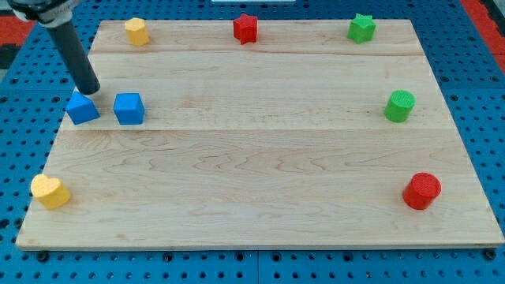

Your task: Place the green star to the left of the green circle

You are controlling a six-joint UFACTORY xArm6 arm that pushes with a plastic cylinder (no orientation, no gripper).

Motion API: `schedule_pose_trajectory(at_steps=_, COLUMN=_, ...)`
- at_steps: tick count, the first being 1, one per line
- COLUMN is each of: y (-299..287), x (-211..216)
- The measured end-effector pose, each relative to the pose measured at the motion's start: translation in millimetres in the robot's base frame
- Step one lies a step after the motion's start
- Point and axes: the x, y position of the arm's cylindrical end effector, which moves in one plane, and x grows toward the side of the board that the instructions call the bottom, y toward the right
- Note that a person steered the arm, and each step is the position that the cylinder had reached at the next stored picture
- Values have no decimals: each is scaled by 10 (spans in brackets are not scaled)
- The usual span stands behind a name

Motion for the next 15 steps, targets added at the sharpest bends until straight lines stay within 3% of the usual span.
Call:
schedule_pose_trajectory(at_steps=1, y=-363, x=22)
schedule_pose_trajectory(at_steps=2, y=-420, x=399)
schedule_pose_trajectory(at_steps=3, y=27, x=644)
schedule_pose_trajectory(at_steps=5, y=482, x=641)
schedule_pose_trajectory(at_steps=6, y=457, x=999)
schedule_pose_trajectory(at_steps=7, y=1131, x=1534)
schedule_pose_trajectory(at_steps=8, y=2313, x=1124)
schedule_pose_trajectory(at_steps=9, y=2849, x=585)
schedule_pose_trajectory(at_steps=12, y=3418, x=339)
schedule_pose_trajectory(at_steps=13, y=4612, x=-300)
schedule_pose_trajectory(at_steps=14, y=5235, x=-469)
schedule_pose_trajectory(at_steps=15, y=5369, x=-511)
